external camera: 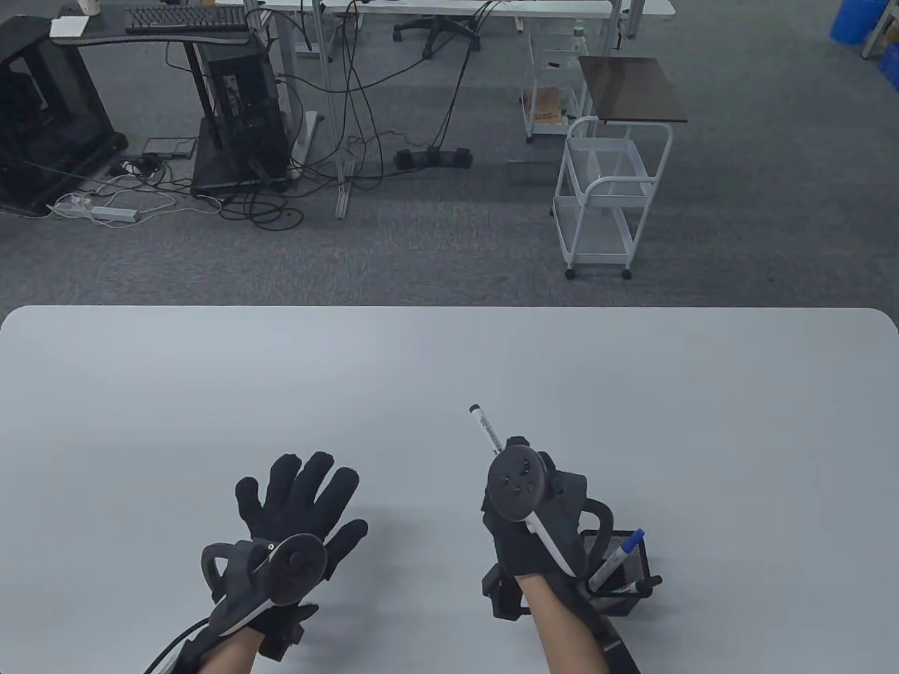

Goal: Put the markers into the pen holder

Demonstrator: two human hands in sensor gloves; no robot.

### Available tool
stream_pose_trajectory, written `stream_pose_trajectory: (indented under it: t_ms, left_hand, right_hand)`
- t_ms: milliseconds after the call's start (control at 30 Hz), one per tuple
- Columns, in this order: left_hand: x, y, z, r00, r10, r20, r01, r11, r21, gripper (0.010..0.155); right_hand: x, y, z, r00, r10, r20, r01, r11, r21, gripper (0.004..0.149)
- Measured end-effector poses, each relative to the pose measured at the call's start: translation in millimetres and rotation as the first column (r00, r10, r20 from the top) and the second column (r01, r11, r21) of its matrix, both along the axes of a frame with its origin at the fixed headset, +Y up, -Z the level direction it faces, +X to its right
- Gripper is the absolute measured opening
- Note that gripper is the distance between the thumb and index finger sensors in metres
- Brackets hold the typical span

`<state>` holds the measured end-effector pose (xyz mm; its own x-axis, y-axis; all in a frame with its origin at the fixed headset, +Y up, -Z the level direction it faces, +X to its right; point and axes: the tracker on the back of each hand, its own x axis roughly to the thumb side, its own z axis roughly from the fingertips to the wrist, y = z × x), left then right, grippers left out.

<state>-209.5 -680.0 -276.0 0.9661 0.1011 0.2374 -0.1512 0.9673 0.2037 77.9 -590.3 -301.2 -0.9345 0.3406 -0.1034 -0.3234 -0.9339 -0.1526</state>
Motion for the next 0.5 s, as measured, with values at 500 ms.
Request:
stream_pose_trajectory:
  t_ms: [500]
  left_hand:
    - [1.4,0.1,0.1,1.0,-0.007,0.001,0.007,1.0,-0.004,0.067]
  right_hand:
    - [74.8,19.6,13.1,0.993,0.086,0.076,-0.077,0.99,-0.118,0.042]
